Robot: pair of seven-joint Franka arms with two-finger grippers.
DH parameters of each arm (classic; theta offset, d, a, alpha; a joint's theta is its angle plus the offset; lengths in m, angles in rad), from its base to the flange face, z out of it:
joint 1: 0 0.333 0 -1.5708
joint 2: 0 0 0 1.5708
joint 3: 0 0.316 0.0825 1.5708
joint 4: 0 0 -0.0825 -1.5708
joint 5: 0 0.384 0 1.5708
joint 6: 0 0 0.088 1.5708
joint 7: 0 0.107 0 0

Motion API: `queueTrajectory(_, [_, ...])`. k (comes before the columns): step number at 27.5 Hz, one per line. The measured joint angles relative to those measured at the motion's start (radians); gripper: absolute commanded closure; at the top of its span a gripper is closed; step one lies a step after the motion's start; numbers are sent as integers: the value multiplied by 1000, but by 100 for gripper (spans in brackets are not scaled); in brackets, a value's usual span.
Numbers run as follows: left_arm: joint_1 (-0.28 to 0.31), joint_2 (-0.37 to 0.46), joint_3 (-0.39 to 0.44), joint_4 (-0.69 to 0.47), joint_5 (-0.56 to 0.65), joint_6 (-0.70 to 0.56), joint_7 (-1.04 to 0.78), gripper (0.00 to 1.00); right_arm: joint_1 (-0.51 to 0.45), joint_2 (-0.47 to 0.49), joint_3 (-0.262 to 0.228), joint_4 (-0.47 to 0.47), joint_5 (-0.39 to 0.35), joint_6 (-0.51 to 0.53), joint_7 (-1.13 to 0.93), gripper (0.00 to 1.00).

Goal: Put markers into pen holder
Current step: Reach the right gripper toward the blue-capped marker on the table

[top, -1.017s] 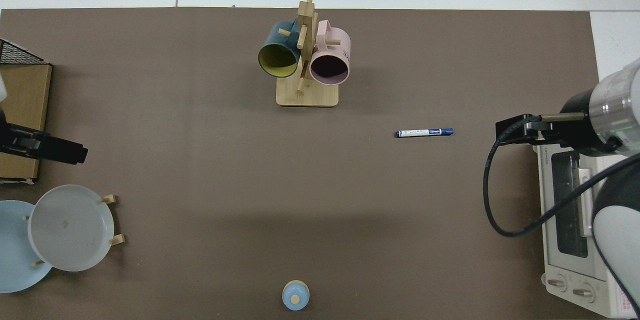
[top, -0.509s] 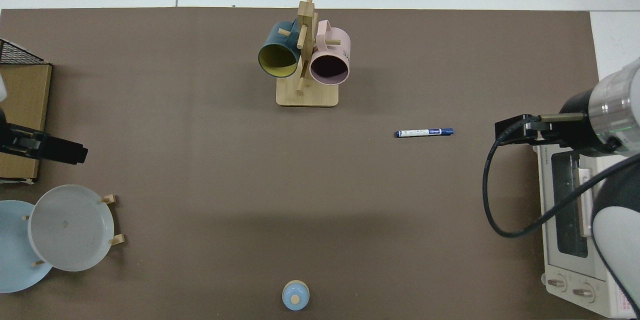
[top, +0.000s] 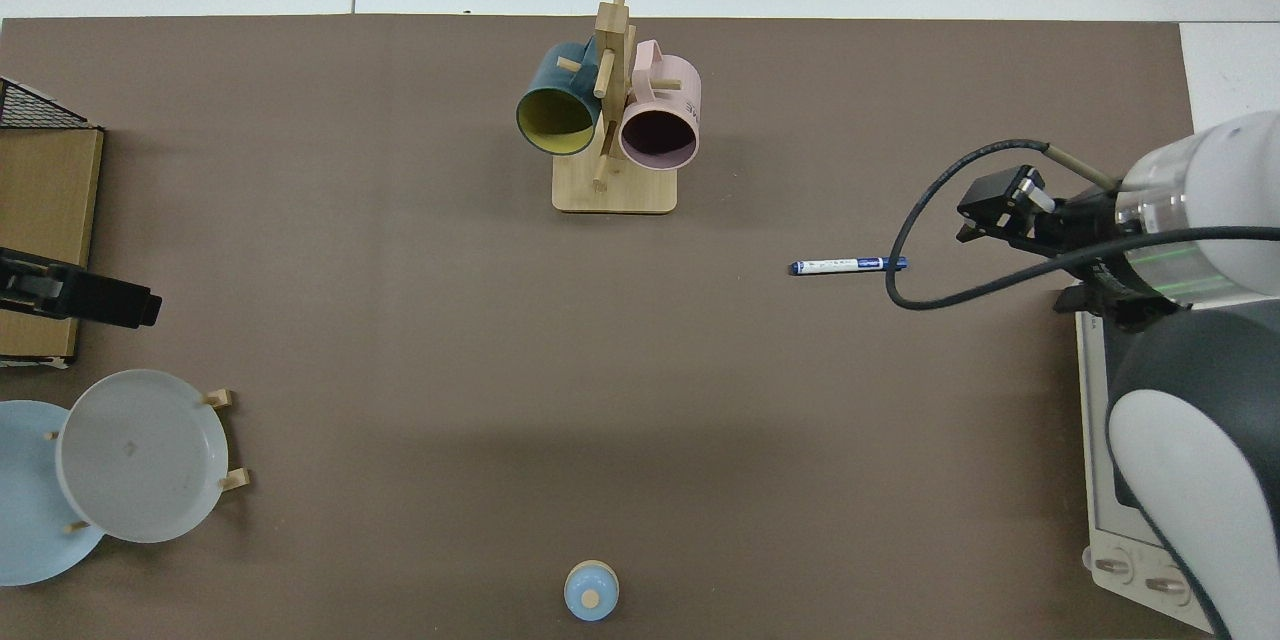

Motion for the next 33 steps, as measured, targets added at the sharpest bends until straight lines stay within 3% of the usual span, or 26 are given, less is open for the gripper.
queueTrajectory(5, [1,0,2,0,0,0,0,0,-5,6,-3,-80,18,105,326,0])
queueTrajectory(15, [3,-1,2,0,0,0,-1,0,-5,48,-6,-284,25,253,626,1])
queueTrajectory(33, [7,-5,2,-3,0,-4,-1,0,-35,281,-13,-398,33,603,689,1])
